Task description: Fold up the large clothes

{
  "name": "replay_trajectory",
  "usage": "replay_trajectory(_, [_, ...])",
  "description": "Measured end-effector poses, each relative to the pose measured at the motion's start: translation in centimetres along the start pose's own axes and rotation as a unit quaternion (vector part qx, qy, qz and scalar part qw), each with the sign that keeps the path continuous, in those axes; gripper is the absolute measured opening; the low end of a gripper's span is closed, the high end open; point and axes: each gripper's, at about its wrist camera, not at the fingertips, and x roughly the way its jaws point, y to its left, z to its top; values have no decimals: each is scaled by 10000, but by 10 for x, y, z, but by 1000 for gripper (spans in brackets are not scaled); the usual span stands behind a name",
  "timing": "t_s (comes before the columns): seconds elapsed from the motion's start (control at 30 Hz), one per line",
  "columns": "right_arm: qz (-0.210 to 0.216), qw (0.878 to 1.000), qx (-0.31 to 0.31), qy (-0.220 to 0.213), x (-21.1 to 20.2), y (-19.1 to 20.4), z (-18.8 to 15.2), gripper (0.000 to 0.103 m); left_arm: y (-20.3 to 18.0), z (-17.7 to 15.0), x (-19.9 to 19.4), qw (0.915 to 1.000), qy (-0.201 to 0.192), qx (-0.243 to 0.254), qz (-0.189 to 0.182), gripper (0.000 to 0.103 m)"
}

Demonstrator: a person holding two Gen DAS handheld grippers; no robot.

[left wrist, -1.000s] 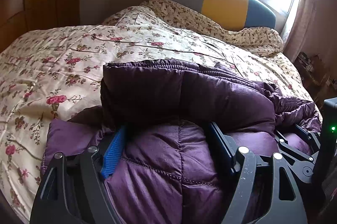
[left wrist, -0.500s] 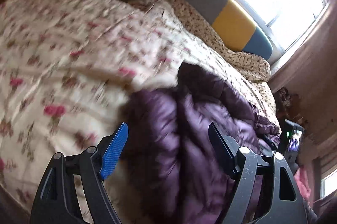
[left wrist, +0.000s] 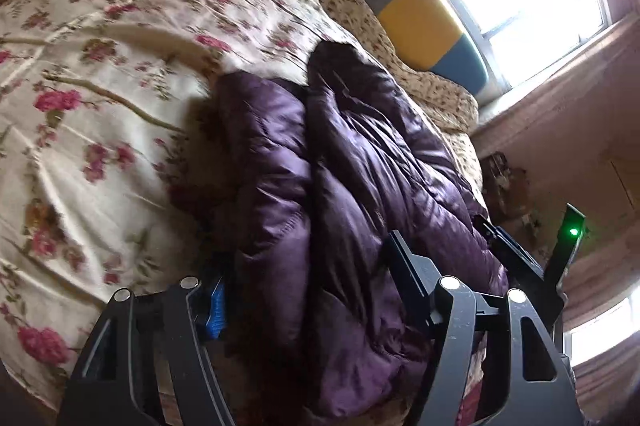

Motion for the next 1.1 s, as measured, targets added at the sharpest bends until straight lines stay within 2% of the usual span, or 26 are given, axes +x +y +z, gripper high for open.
replay_trajectory(0.07, [59,10000,-46,-33,-12,-3,-6,51,-2,-3,0,10000,-4,10,-99,65])
replay_trajectory(0.13, [154,9999,-43,-4,-19,-5,-12,43,-4,-5,2,9998,16,-91,-178,61])
replay_trajectory(0.27, [386,9991,-29,147,-27,-4,-27,32,-3,-7,-4,9993,-32,-182,-332,54])
replay_trajectory(0.5, [782,9968,-41,169,-38,13,-34,27,-13,-2,-18,9985,-153,-74,-515,51])
replay_trajectory(0.57, [712,9968,-212,300,-33,22,-37,20,-16,-1,-21,9982,-172,-28,-570,41])
replay_trajectory(0.77, [661,9956,-350,557,-19,35,-53,19,-27,3,-29,9961,-222,143,-838,26])
replay_trajectory(1.1, [315,9958,-527,685,1,46,-67,19,-84,14,-38,9868,-261,683,-1444,24])
